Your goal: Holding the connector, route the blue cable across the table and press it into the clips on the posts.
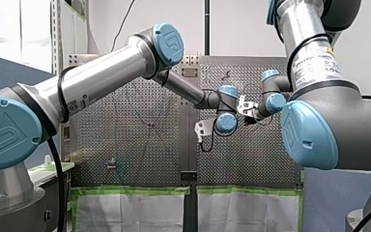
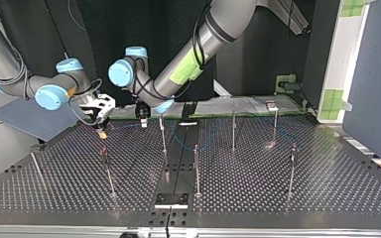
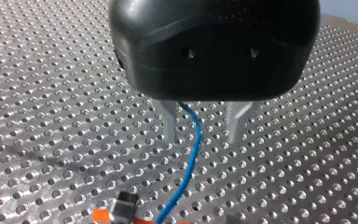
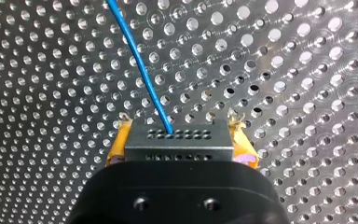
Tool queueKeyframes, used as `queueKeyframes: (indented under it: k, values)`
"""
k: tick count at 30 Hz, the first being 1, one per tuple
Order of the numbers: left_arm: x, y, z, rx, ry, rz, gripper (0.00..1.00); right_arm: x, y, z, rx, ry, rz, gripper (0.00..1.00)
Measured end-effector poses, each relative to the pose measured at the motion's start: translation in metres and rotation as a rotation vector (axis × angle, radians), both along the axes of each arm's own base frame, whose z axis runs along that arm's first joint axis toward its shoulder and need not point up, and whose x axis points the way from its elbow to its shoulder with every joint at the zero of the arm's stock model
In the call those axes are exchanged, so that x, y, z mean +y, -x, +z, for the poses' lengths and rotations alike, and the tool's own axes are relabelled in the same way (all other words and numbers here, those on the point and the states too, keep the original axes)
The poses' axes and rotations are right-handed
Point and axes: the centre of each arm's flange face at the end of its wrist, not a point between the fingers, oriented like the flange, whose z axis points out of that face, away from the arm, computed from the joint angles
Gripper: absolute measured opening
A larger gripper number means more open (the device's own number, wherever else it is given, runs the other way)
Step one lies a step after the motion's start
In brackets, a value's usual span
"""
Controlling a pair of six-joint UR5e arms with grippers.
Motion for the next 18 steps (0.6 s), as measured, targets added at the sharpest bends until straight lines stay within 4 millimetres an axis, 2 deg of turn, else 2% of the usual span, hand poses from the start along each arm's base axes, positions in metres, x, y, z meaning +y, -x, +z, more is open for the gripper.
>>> queueKeyframes:
  k: [1, 2, 4, 18]
  values:
    - [0.000, 0.000, 0.001, -0.001, 0.001, 0.000, 0.13, 0.000, 0.000, 0.000, 0.000, 0.000, 0.000, 0.00]
    - [-0.001, 0.000, 0.001, -0.002, 0.002, 0.000, 0.13, 0.000, 0.000, 0.000, 0.000, 0.000, 0.000, 0.00]
    - [-0.001, 0.000, 0.002, -0.004, 0.006, 0.001, 0.00, 0.000, 0.000, 0.000, 0.000, 0.000, 0.000, 0.00]
    - [-0.005, -0.002, 0.015, -0.010, 0.018, 0.008, 0.00, -0.003, 0.000, 0.007, 0.002, 0.011, 0.010, 0.00]
